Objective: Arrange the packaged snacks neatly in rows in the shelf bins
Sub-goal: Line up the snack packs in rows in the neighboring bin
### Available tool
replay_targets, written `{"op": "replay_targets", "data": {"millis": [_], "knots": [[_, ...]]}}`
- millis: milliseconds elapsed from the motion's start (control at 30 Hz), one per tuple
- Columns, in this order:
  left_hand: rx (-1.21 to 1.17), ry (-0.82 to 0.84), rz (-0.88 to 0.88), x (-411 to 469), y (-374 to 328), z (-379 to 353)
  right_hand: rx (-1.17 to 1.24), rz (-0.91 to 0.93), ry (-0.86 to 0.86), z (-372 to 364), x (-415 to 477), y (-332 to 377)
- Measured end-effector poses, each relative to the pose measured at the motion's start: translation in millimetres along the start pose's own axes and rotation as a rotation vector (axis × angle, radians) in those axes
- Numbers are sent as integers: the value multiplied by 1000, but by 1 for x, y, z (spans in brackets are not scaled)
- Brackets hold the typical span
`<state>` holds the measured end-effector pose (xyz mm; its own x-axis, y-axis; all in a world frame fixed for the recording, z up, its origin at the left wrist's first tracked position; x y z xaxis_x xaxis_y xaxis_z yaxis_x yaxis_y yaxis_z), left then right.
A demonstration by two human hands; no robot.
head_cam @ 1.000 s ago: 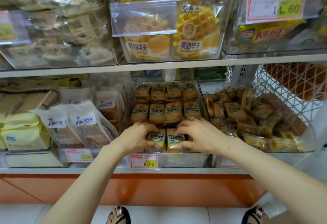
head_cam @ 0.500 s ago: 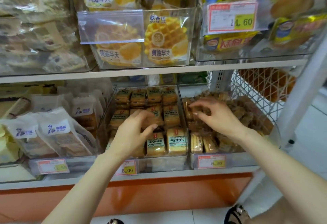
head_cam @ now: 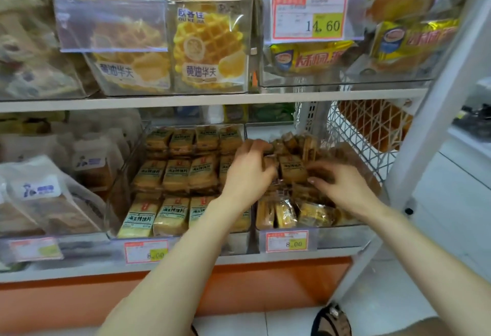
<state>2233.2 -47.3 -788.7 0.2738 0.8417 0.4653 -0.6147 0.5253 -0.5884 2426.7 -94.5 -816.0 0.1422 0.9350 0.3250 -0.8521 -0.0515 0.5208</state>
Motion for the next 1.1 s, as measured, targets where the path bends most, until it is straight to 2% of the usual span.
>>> {"op": "replay_targets", "data": {"millis": [167, 267, 400, 500, 600, 800, 867, 1000, 1100], "knots": [[-43, 117, -22, 8, -23, -38, -86, 34, 20, 5, -16, -15], [146, 148, -13, 13, -27, -58, -83, 15, -9, 14, -25, -22], [298, 262, 191, 17, -18, -77, -91, -8, -1, 19, -20, -26], [340, 330, 254, 18, -9, -86, -54, -42, -40, 23, -11, -25], [319, 367, 213, 21, -3, -87, -11, -60, -73, 22, -4, -21], [233, 489, -30, 16, 7, -79, 31, -46, -39, 11, 8, -17], [172, 475, -55, 13, 4, -80, 41, -63, 32, 4, 12, -18], [-108, 256, 57, 21, 6, -74, -154, -39, 117, -12, 21, -18], [-124, 149, 64, 30, 0, -65, -208, -66, 135, -19, 29, -15]]}}
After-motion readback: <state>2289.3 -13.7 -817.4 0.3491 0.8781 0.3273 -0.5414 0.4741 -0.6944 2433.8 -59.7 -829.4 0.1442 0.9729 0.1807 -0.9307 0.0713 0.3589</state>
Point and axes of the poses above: each hand's wrist, its own x-axis towards the middle knuckle, its own z-axis out of the back of the hand, y = z × x, the point moved 2 cm from there along x, towards the middle knuckle, and after that the axes turned 6 degrees about -y, right-handed, at the moved point
